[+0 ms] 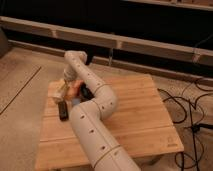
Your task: Stand the bottle upright
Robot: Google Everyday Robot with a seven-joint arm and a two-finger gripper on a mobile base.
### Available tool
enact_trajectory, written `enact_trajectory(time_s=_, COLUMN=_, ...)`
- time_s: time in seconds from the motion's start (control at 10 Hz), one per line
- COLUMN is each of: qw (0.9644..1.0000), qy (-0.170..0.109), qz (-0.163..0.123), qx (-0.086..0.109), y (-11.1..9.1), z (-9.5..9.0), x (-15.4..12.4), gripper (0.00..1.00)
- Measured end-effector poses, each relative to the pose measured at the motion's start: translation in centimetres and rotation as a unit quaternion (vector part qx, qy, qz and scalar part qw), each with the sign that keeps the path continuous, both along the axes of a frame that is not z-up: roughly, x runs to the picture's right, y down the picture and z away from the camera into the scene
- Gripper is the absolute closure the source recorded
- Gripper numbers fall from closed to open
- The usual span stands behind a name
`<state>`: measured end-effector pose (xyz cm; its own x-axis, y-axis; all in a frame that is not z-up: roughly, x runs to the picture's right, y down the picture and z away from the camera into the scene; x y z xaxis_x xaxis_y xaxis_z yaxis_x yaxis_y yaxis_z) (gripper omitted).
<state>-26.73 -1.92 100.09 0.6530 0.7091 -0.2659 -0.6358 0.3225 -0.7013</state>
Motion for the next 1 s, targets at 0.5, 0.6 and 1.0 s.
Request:
enact_trajectory(time_s=0.5, qw=0.9993, qy=0.007, qz=-0.022, qx=0.031, y=-2.4, z=-2.0, x=-1.9, gripper=0.35)
enact_trajectory(time_s=0.6, qw=0.9992, qy=0.007, qz=-0.023, qx=0.03, y=-2.3, z=-2.1, x=-2.5, gripper=0.35)
enact_trajectory(time_s=1.0, qw=0.9918, qy=0.007, qz=0.121, qx=0.039, y=-6.8, z=-2.1, x=-4.6, gripper=0.35)
